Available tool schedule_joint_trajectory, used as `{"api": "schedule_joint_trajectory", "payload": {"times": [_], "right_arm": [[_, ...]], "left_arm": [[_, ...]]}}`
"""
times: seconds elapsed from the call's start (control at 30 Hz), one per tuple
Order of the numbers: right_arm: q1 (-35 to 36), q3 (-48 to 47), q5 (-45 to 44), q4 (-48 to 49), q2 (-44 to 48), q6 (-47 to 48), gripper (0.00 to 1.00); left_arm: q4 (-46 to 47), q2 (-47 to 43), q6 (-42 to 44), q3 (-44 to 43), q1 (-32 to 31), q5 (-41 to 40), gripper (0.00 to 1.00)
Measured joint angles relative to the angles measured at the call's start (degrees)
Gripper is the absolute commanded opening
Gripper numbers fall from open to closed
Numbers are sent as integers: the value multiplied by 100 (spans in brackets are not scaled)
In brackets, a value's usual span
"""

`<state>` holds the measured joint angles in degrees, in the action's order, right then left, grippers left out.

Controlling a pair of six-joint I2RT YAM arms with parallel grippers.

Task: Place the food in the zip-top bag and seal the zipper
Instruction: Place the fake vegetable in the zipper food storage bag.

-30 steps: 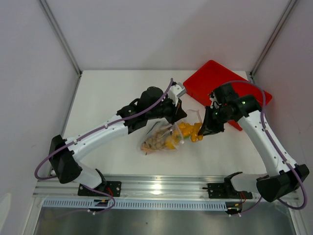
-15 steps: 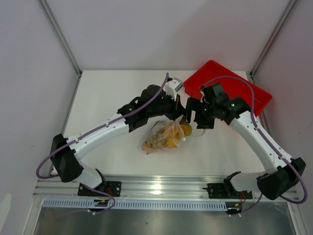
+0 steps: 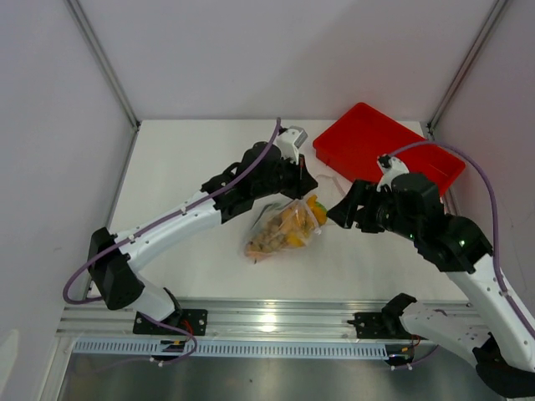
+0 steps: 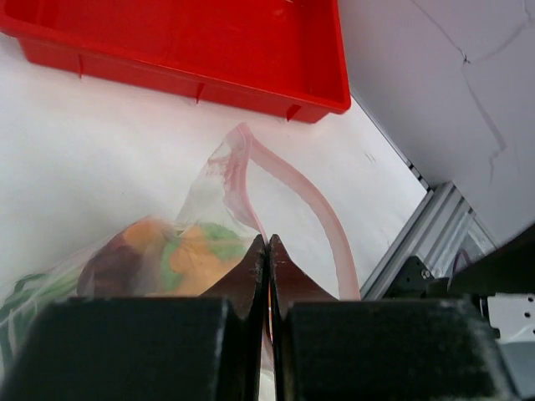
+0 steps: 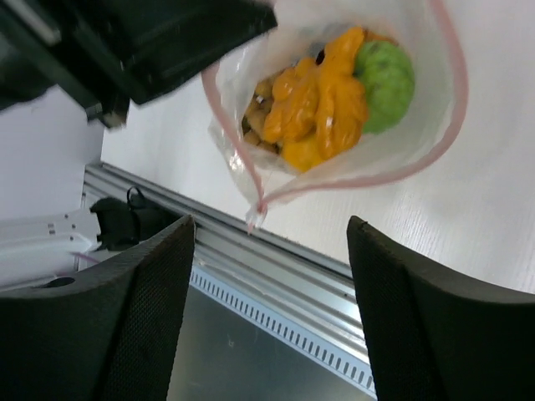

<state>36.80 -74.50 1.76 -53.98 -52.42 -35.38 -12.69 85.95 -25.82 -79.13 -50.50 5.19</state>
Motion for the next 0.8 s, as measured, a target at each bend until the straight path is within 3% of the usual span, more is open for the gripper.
{"api": "schedule_joint_trajectory", "payload": {"times": [0.13,0.4,0.8], "right_arm": [[485,555,-31,103,304,-254,67],[1777,831,-686,267,-450,-664,67],[1915,610,-2090,334,-719,-1069,55]], "left_arm": [[-107,0,-68,-116,0,-160,1],[-203,2,-111,-201,0,-256,1],[-205,2,-111,-210,0,-264,0]]}}
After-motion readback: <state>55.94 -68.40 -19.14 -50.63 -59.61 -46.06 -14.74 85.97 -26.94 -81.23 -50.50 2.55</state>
